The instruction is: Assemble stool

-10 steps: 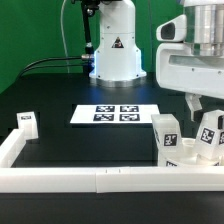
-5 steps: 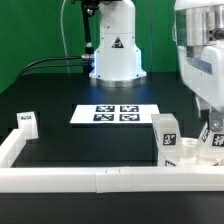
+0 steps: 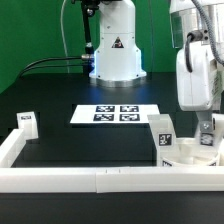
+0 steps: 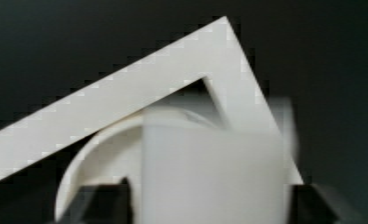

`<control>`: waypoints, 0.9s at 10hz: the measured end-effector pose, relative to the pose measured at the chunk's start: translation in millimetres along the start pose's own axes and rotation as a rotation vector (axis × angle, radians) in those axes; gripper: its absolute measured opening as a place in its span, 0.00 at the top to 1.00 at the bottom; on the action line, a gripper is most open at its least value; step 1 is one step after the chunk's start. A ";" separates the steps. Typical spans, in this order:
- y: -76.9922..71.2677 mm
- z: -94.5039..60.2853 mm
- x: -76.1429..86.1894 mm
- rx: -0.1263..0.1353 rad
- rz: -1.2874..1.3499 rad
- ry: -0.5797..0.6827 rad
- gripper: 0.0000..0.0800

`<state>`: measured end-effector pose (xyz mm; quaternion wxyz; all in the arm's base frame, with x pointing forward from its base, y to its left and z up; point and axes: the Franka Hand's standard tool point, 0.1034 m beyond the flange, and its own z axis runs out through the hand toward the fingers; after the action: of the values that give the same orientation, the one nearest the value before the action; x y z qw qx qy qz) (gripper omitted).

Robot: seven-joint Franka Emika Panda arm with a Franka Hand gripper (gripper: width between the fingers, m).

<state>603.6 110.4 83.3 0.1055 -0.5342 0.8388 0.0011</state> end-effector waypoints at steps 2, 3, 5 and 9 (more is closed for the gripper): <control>-0.7 -5.1 -5.8 -0.007 -0.117 0.000 0.31; -5.9 -13.2 -11.1 0.006 -0.262 -0.009 0.21; -3.7 -18.7 -20.0 0.006 -0.490 -0.008 0.19; -5.3 -18.6 -17.8 0.003 -0.854 0.003 0.19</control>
Offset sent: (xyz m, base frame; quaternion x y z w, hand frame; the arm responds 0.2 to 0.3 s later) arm 0.0107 0.0167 0.0311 -0.0013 -0.0010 -0.4079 0.9130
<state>612.4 121.9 105.3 0.0962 -0.8334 0.5425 -0.0445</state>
